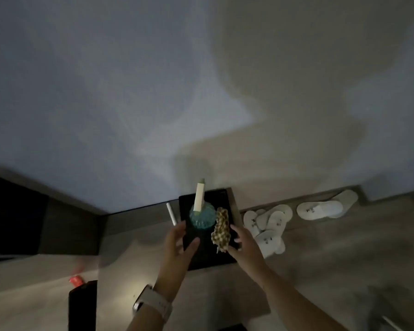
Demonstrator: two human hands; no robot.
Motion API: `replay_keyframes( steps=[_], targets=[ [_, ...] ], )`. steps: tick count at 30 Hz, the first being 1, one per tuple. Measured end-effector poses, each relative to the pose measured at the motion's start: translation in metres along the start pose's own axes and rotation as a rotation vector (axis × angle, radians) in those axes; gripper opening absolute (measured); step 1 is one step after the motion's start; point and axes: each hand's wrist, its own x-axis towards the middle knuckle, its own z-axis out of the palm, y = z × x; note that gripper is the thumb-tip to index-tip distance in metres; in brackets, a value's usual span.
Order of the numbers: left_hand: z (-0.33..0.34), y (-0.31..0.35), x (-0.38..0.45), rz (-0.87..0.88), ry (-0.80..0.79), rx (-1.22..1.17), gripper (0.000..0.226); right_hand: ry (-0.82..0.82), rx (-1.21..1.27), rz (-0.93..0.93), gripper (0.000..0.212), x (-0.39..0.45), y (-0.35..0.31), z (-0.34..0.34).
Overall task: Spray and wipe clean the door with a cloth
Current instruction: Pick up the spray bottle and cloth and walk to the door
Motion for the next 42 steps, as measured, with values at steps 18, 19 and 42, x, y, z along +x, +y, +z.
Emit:
replay_keyframes(
  steps=[18, 19, 42],
  targets=[
    [0.041, -0.011, 0.116, 0.338, 0.02, 0.164, 0.045, 0.186, 0.056, 0.127, 0.007, 0.062, 0.023, 0.032],
    [0.041, -0.011, 0.119, 0.328, 0.005, 0.174, 0.047, 0.22, 0.207, 0.174, 0.005, 0.057, 0.019, 0.029],
    [0.092, 0.195, -0.074, 0.515, -0.773, -0.006, 0.03, 1.209, 0.854, 0.128, 0.007, -0.236, -0.077, -0.11]
  ],
)
